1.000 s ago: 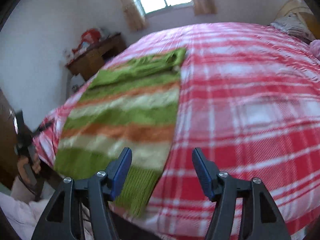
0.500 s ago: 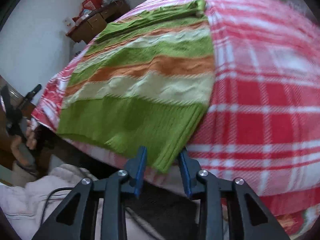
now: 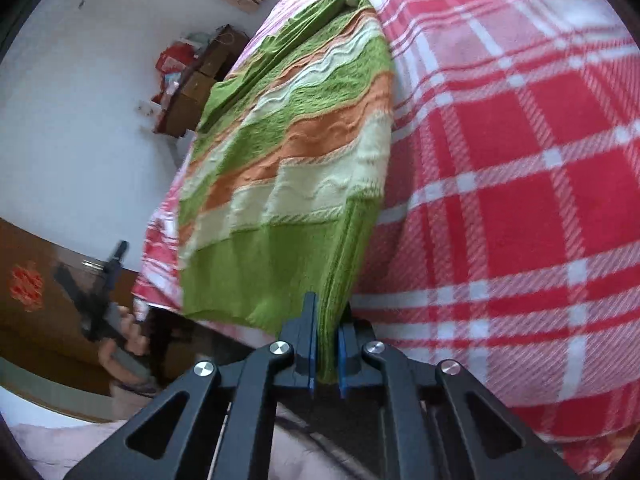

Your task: Fold small clothes

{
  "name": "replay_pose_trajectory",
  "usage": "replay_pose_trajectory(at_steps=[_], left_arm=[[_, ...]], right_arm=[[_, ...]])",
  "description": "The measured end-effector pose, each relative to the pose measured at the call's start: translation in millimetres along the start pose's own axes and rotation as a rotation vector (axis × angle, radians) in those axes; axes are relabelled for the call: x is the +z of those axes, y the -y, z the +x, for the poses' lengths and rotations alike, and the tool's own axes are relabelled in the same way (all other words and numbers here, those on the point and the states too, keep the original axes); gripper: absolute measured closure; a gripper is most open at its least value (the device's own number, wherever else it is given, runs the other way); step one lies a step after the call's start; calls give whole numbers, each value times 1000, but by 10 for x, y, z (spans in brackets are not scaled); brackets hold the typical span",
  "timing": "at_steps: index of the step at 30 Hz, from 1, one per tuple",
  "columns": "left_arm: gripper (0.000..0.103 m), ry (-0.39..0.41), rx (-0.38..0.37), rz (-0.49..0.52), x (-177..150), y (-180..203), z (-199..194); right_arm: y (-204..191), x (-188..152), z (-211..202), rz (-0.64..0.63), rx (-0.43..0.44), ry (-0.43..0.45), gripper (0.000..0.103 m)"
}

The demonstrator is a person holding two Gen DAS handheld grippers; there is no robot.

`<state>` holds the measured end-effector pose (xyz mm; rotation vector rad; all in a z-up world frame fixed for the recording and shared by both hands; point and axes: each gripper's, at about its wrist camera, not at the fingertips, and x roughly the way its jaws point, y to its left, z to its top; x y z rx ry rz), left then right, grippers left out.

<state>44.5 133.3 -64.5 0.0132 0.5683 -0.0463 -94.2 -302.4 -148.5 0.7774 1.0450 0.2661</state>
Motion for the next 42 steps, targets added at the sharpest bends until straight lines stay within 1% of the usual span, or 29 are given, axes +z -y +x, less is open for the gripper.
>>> replay_pose_trajectory(at_steps=[3,4,6,8,9,11,14,16,18,20,22,23,26,28,32,34,35,36,38,39,40,41,42], left_arm=[[0,6,2,-16,30,-52,-20],[0,7,4,-21,36,-65,-18],[0,2,10,-30,50,-91,-7],[0,-9,12,-38,55,-106,5],[0,-11,11,-41,56,-109,6],[0,-12,10,-40,64,-103,-1],[0,-2,21,-14,74,-73,-19],[0,2,22,0,76,-61,-17],[0,-2,23,7,70,-66,6],[0,-14,21,6,58,-80,39],[0,-34,5,0,34,-106,91],[0,-43,-8,-2,21,-113,114],[0,-65,-34,13,-12,-94,194],[0,-78,-58,29,-10,-44,250],[0,-85,-142,33,98,100,391],[0,-89,-205,11,158,165,501],[3,-103,-237,1,183,210,596],[6,-113,-252,-2,194,245,660],[25,-151,-276,-3,191,307,818],[33,-189,-293,-9,171,345,923],[38,-207,-307,-14,148,362,963],[46,-235,-339,-23,114,386,1018],[50,-250,-358,-25,82,405,1047]], right_arm=[[-113,89,-113,11,124,19,96],[-174,154,-166,12,173,35,96],[-281,306,-245,1,240,68,96],[-394,474,-270,-13,274,105,96],[-448,588,-282,-28,274,132,96],[-517,806,-290,-48,257,172,96],[-546,1156,-229,-40,242,240,96],[-530,1368,-175,-39,199,284,96],[-494,1545,-53,-43,122,318,96],[-374,1644,55,-20,66,318,96],[-245,1690,226,7,3,306,96],[-203,1691,295,14,-14,298,96],[-103,1666,435,15,-42,277,96],[-92,1651,447,7,-43,287,96],[-101,1629,443,-12,-55,299,96],[-96,1606,455,-23,-62,302,96],[-108,1595,474,-29,-66,304,96],[-114,1589,479,-35,-70,306,96],[-132,1575,478,-43,-74,309,96],[-131,1564,473,-44,-74,310,96],[-128,1560,471,-46,-72,309,96],[-122,1558,467,-46,-69,309,96],[-113,1555,459,-46,-64,309,96]])
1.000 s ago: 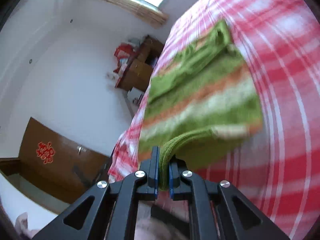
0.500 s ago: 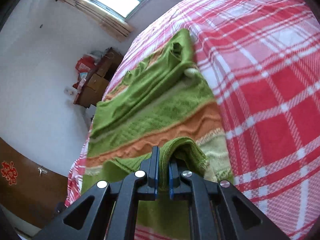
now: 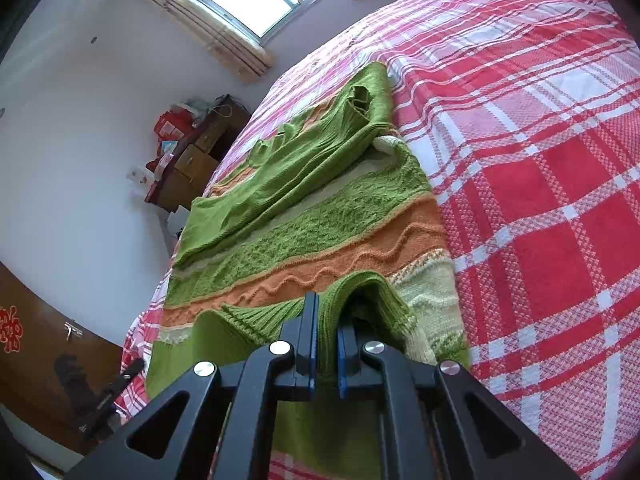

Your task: Fold small clothes

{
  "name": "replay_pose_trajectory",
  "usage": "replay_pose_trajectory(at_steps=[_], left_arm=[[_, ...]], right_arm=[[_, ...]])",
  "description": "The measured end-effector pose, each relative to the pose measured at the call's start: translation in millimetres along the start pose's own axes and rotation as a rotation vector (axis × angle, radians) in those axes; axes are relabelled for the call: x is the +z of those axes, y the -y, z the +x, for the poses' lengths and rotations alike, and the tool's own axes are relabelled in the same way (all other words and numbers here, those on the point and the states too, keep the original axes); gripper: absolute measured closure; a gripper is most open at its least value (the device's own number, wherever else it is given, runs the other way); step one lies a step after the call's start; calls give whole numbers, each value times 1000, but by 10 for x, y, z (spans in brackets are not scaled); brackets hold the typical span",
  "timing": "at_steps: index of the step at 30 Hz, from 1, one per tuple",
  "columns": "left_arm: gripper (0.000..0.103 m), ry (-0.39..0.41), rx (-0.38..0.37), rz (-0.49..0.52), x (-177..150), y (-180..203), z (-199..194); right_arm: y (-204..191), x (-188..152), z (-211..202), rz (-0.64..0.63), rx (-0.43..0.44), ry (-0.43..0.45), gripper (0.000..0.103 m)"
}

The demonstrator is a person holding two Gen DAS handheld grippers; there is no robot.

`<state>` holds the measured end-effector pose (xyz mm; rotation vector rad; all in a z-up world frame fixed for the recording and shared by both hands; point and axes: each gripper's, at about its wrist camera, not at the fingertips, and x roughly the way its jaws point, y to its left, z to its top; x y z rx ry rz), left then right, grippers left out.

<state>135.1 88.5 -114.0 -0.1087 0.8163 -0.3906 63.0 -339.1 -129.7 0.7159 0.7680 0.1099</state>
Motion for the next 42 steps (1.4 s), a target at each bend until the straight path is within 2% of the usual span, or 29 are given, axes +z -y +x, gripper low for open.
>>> replay_pose_trajectory(at_steps=[1,3,5,10,13,17,19,20,23,26,28,29,30,32,34,37,40,42], left_arm=[[52,-11,-7,3,-28,8,29],[63,-15,-12,22,-79,45,38],[66,-7,-23,40,-116,84,-7],[66,25,-63,71,-145,118,-141],[58,-3,-42,63,-94,111,-16],[58,-23,-54,32,-60,102,120],[75,-14,-46,28,-50,119,131],[92,-16,-57,27,-48,121,139],[92,-10,-46,48,-48,160,110],[91,-7,-15,85,-65,193,115],[91,-24,-9,88,-79,174,154],[91,-24,-15,81,-86,152,165],[91,-24,-21,74,-83,141,165],[90,-27,-24,69,-69,132,173],[88,-29,-16,76,-59,150,180],[86,-31,-18,74,-54,161,187],[74,-35,-43,62,-37,165,195],[60,-37,-59,62,-39,191,199]], right_arm=[[2,-8,5,0,3,1,96],[17,-14,7,0,10,3,96],[22,-14,10,0,13,6,96],[15,-45,1,-28,9,16,96],[-4,-64,-4,-37,5,23,96],[-23,-70,-4,-34,1,24,96],[-27,-69,-5,-32,1,21,96],[-31,-67,-4,-34,2,19,96],[-32,-35,-6,-34,21,1,95],[-41,68,-130,-24,105,-4,94],[-32,154,-312,-7,173,44,88],[-28,202,-413,-2,196,69,77],[-40,240,-508,-12,176,99,53],[-83,274,-658,-56,108,158,30],[-129,296,-767,-110,77,184,30],[-251,280,-723,-201,6,149,30],[-442,148,-442,-367,-103,53,30],[-540,45,-223,-462,-147,-9,30]])
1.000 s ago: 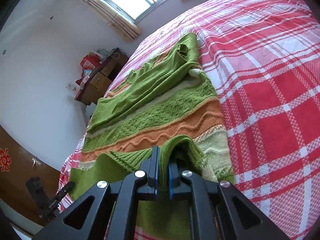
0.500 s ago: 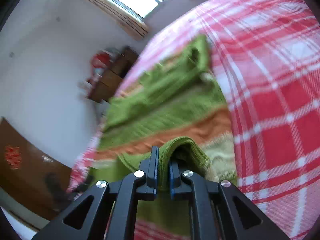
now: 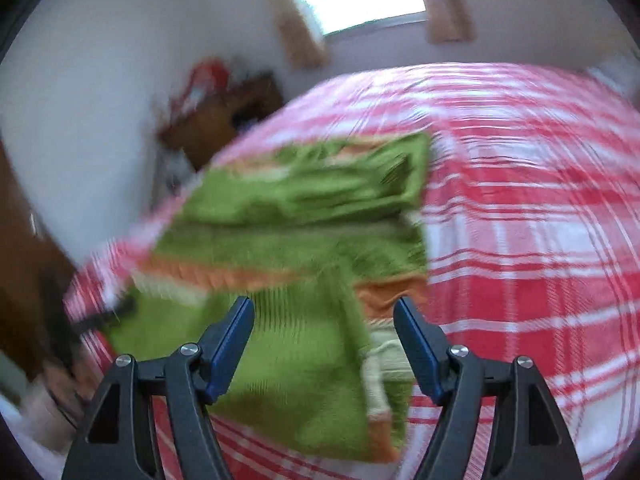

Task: Fold small clothes
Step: 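Grasp the hem with the left tool while the right tool holds the hem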

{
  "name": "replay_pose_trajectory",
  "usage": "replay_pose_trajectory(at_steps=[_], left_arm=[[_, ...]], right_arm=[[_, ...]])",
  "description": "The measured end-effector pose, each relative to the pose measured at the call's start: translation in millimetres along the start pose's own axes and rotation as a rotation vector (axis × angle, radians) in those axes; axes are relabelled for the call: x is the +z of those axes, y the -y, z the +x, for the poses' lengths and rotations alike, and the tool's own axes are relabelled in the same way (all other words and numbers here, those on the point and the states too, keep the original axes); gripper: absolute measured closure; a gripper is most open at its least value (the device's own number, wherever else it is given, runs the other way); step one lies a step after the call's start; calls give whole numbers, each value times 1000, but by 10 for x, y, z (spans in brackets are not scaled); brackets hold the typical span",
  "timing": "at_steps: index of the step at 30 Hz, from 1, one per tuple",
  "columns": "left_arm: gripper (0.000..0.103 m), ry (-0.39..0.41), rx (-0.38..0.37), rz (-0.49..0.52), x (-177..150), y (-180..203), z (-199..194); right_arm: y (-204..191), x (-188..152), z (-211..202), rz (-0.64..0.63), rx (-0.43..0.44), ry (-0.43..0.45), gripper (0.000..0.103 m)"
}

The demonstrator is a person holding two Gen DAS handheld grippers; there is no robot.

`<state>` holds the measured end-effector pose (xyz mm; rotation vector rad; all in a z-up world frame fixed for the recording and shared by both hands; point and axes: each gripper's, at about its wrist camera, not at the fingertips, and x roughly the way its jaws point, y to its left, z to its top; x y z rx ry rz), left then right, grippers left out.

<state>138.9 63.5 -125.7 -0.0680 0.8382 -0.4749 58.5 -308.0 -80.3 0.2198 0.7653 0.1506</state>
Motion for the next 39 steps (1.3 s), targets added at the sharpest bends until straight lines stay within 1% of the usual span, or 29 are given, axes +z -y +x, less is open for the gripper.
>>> replay_pose_trajectory(at_steps=[1,3,4,6,7,8,9,10,11,12,13,14,17,18,19,23,25,27,29,31,33,35,39], left_arm=[[58,0,0,6,-2,22,4],[57,1,29,36,-10,91,16],[57,2,41,46,-17,114,20],[58,3,39,38,-20,106,18],[61,2,34,27,-21,90,11],[72,0,36,22,-23,77,5],[87,-1,41,20,-27,64,0],[89,-4,39,15,-31,47,-7],[89,-7,22,0,-36,17,-21],[90,-8,15,-10,-38,0,-30],[90,-9,11,-17,-41,-12,-42],[91,-6,5,-20,-45,-19,-60],[89,7,-5,-9,-62,-30,-111],[85,-2,-2,-9,-68,-41,-98],[84,-11,2,-14,-68,-59,-75],[77,-12,-31,-50,-41,-92,-34],[78,-9,-18,-39,-31,-59,-27],[92,-7,-1,-16,-25,-9,-31],[92,-7,15,-8,-6,16,-72],[92,13,20,-8,42,10,-143],[92,50,11,-13,151,26,-243],[92,85,18,-9,264,53,-297],[92,112,56,11,547,142,-277]], right_arm=[[-84,-27,121,-51,-29,-32,30],[-190,-37,340,-116,-90,-77,30],[-217,-48,429,-137,-112,-93,30],[-254,-66,582,-170,-133,-125,30],[-261,-68,586,-180,-137,-114,30],[-258,-62,591,-174,-136,-118,30],[-225,-52,588,-148,-136,-124,35],[-208,-39,564,-133,-150,-118,45],[-211,-33,562,-131,-161,-114,68],[-208,-37,531,-126,-154,-113,80],[-209,-45,493,-117,-143,-110,84],[-209,-63,449,-109,-135,-104,86],[-255,-128,320,-118,-167,-77,87],[-252,-149,282,-114,-181,-71,87],[-214,-178,232,-93,-193,-66,87],[-117,-254,219,-39,-186,-78,87],[-124,-258,230,-32,-190,-74,87],[-158,-238,239,-26,-197,-71,87],[-201,-189,208,-26,-194,-63,87],[-226,-127,96,-23,-179,-33,88],[-269,-21,-65,-25,-166,16,88],[-317,91,-184,-32,-164,60,88],[-373,314,-277,-58,-180,120,88]])
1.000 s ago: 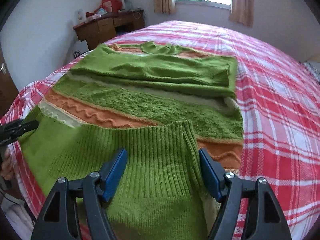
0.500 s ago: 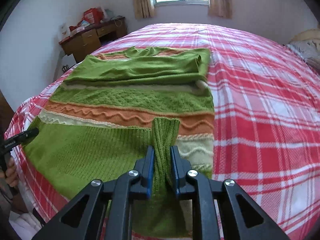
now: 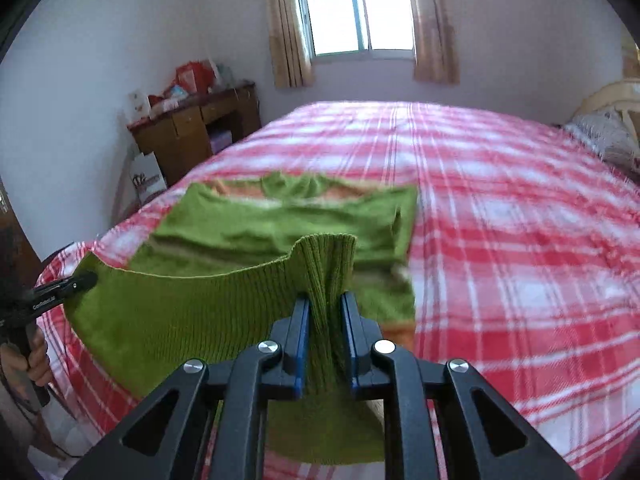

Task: Fold small clothes
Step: 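Grasp the hem with the left tool while the right tool holds the hem, then carry the ribbed hem with both tools over onto the collar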

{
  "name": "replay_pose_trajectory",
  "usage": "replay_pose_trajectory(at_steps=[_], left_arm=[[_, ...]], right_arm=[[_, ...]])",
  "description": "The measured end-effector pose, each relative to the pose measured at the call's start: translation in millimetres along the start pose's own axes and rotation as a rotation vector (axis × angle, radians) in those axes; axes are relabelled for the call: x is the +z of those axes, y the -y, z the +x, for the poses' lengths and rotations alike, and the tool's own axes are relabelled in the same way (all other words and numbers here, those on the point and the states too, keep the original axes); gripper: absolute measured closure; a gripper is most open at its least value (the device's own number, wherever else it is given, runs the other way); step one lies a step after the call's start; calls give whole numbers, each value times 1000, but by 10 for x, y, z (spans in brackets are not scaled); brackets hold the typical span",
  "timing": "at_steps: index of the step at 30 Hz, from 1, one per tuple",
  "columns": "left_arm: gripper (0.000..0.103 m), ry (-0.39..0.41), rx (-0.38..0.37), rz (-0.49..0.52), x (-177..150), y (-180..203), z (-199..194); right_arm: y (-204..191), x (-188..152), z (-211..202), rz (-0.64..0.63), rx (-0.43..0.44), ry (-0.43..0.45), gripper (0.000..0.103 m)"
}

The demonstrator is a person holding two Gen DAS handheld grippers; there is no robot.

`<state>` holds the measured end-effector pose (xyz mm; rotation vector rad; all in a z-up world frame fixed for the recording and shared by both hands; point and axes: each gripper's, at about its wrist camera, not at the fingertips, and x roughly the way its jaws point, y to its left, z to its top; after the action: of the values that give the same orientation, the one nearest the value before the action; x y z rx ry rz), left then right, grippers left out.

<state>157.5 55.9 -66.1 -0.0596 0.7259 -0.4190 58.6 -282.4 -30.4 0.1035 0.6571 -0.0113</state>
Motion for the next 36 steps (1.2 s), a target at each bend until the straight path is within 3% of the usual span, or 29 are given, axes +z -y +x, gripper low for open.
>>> replay_pose_trajectory(at_steps=[13,14,15,20,27,28,29,30,31,35,36], left_arm=[[92,2,73,-43,733,62,528],[92,2,77,-42,763,73,557],[92,1,84,-42,809,85,616],[93,-18,90,-63,1000,115,896],[93,-28,95,-55,946,101,985],[93,-27,95,-59,939,95,981],[93,-27,94,-63,937,92,984],[93,-27,92,-68,925,82,976],[93,-28,94,-67,924,80,977],[93,-32,106,-59,914,77,975],[93,-34,105,-62,915,73,976]], right_arm=[[79,552,305,17,-67,66,88],[97,602,352,15,-80,68,90],[114,652,397,12,-100,73,99],[320,935,649,40,-129,69,100],[560,757,913,140,22,-32,98],[559,694,967,148,31,-59,92],[552,630,1029,152,42,-84,71],[528,571,1091,148,49,-104,41],[518,533,1141,141,44,-111,31],[391,491,1310,85,21,-138,31],[355,489,1360,65,5,-150,47]])
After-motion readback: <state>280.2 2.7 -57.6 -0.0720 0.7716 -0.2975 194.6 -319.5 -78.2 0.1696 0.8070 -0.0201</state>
